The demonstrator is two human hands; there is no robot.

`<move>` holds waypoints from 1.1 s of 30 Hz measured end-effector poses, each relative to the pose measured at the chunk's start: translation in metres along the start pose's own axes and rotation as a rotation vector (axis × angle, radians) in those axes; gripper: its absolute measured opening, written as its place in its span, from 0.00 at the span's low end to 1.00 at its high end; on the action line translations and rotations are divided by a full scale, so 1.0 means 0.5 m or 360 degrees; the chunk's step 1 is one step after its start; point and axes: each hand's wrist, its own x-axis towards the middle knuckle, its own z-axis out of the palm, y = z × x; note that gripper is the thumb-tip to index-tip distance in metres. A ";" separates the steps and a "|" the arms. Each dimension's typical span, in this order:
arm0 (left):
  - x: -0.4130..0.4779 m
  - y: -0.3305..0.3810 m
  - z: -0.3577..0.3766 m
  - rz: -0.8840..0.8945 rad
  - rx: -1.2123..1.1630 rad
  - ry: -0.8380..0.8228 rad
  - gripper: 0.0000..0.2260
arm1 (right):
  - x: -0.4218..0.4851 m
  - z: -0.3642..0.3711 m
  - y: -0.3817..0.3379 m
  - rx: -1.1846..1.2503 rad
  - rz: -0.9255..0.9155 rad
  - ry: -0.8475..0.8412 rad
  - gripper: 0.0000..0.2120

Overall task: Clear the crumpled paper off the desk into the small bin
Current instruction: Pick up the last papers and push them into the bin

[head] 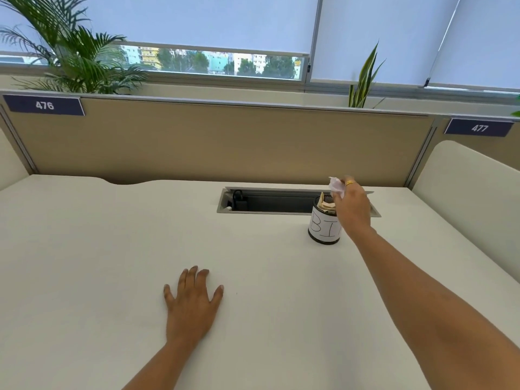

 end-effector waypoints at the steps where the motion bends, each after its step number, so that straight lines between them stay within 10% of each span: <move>1: -0.001 0.000 0.000 0.0000 0.0013 0.0001 0.28 | 0.003 0.006 0.005 -0.0093 -0.0067 -0.0016 0.11; 12: -0.004 0.005 0.001 -0.0012 0.0022 0.0033 0.36 | -0.013 0.056 0.056 -0.0318 -0.0115 -0.0421 0.21; 16: -0.001 0.004 0.002 -0.0025 0.0010 0.0007 0.22 | -0.018 0.058 0.062 -0.0409 -0.0186 -0.0442 0.28; 26: 0.001 0.002 0.009 -0.0012 0.0058 0.0073 0.24 | 0.050 0.039 0.061 -0.0502 -0.0113 -0.0799 0.16; 30: -0.005 0.007 0.002 -0.0019 0.0092 0.0075 0.39 | 0.076 0.041 0.065 -0.0560 -0.0071 -0.1011 0.16; 33: 0.000 0.003 0.007 -0.0039 0.0092 0.0041 0.26 | 0.087 0.051 0.060 -0.0634 -0.0087 -0.0974 0.14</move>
